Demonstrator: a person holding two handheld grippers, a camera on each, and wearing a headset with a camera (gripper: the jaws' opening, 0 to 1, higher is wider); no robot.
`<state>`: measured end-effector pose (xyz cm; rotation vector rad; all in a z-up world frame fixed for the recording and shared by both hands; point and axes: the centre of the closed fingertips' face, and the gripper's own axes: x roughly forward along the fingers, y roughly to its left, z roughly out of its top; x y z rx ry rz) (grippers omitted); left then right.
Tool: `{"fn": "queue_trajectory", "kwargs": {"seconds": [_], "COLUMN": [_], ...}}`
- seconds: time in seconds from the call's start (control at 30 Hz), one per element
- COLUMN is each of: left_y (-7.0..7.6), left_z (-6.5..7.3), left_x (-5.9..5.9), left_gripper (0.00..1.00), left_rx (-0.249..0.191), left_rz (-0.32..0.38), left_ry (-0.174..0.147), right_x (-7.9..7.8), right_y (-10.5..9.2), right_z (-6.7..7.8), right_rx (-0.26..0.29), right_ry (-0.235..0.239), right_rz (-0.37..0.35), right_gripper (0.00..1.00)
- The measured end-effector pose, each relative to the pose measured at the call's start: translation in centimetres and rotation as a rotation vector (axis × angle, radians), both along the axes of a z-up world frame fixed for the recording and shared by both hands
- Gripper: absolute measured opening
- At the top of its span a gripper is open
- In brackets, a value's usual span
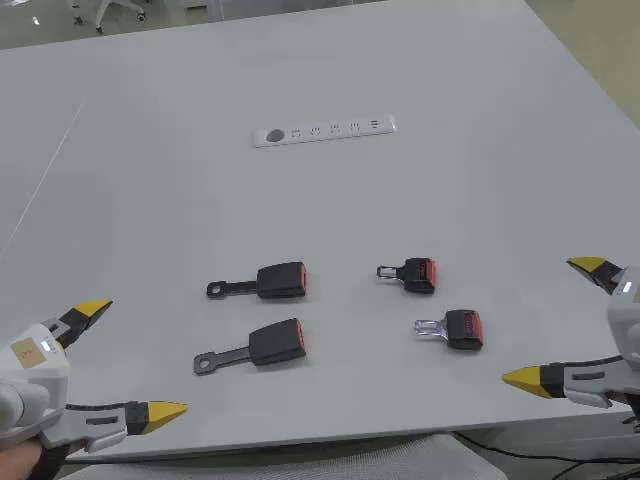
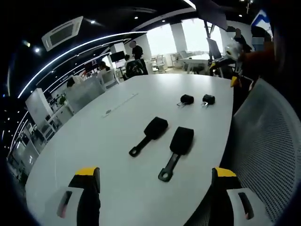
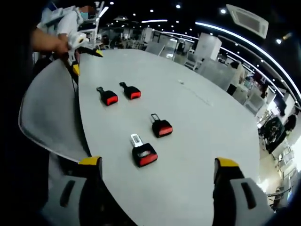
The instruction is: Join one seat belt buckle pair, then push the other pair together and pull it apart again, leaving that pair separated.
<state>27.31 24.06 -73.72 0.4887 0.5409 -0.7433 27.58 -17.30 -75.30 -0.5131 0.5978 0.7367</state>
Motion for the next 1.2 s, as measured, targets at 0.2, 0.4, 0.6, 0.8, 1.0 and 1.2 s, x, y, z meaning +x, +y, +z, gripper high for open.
{"fn": "queue_trajectory", "kwargs": {"seconds": [0.2,0.4,0.6,0.8,1.0,1.2], "left_y": [0.16,0.26,0.04,-0.09,-0.11,0.01], "left_z": [-0.15,-0.41,-0.42,-0.32,-0.37,-0.37], "left_x": [-0.01,-0.07,0.01,0.16,0.28,0.61], "left_gripper": [1.00,1.00,1.00,1.00,1.00,1.00], "left_rx": [0.005,0.011,0.024,0.033,0.032,0.036], "left_rz": [0.005,0.009,-0.001,-0.009,-0.007,-0.005], "left_ry": [0.001,0.008,0.007,0.004,0.010,0.013], "right_x": [-0.20,-0.53,-0.90,-0.72,-0.45,-0.27], "right_y": [-0.16,-0.28,-0.27,-0.33,-0.36,-0.06], "right_z": [-0.09,-0.31,-0.67,-0.65,-0.70,-0.97], "right_rx": [0.003,0.000,0.008,0.009,0.015,0.018], "right_ry": [0.002,0.002,0.016,0.011,0.012,0.018], "right_rz": [-0.006,-0.006,-0.007,-0.007,-0.010,-0.005], "right_gripper": [1.00,0.99,0.98,0.96,0.96,0.94]}}
